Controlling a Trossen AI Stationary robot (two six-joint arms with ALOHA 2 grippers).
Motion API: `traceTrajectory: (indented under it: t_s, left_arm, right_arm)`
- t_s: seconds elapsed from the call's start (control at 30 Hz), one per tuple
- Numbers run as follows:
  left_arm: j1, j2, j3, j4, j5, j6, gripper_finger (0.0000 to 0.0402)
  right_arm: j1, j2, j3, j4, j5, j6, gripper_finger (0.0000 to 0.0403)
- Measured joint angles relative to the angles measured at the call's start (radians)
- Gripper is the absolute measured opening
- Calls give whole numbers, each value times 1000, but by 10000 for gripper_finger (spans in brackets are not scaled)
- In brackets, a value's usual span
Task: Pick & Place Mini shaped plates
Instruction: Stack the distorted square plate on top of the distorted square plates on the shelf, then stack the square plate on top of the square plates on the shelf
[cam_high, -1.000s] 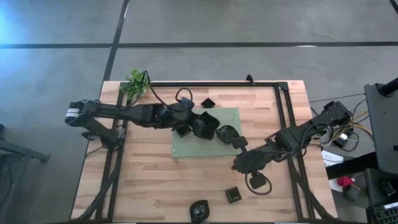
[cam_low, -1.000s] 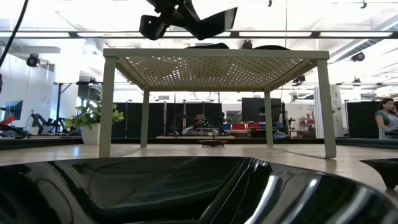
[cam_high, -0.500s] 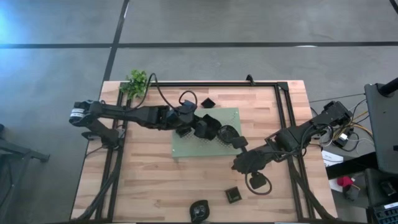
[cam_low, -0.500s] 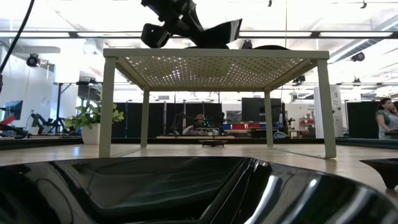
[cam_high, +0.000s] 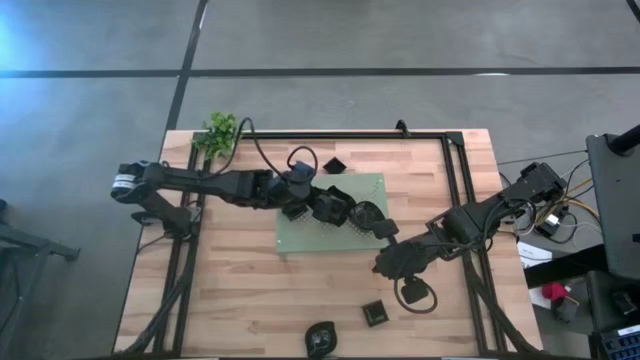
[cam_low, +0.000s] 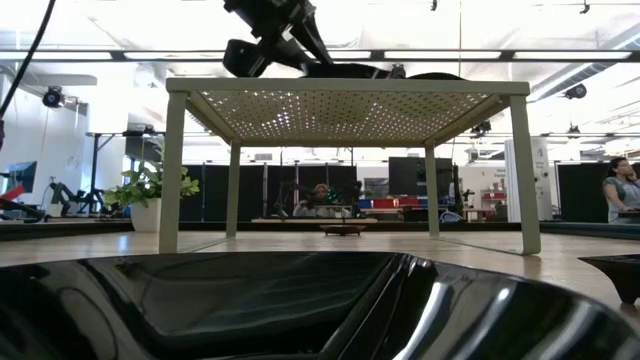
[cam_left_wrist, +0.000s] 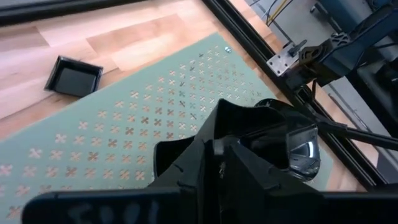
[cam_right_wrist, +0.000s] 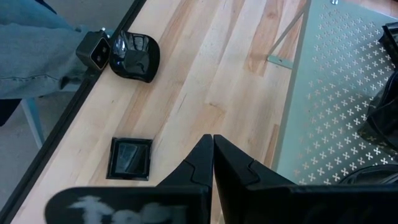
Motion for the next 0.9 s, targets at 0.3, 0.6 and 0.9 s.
traceTrajectory:
  t_s: [0.3,0.6,0.9]
  left_arm:
    - [5,-79,6,-4,-8,59,64]
    - [-13,-183,4,-8,1,392,64]
    - [-213,-215,-18,-76,7,728,64]
  right_arm:
    - [0,0,0,-2,0,12,8]
    - [3,0,-1,-2,-1,16,8]
    - [40,4,-52,6,-11,65,8]
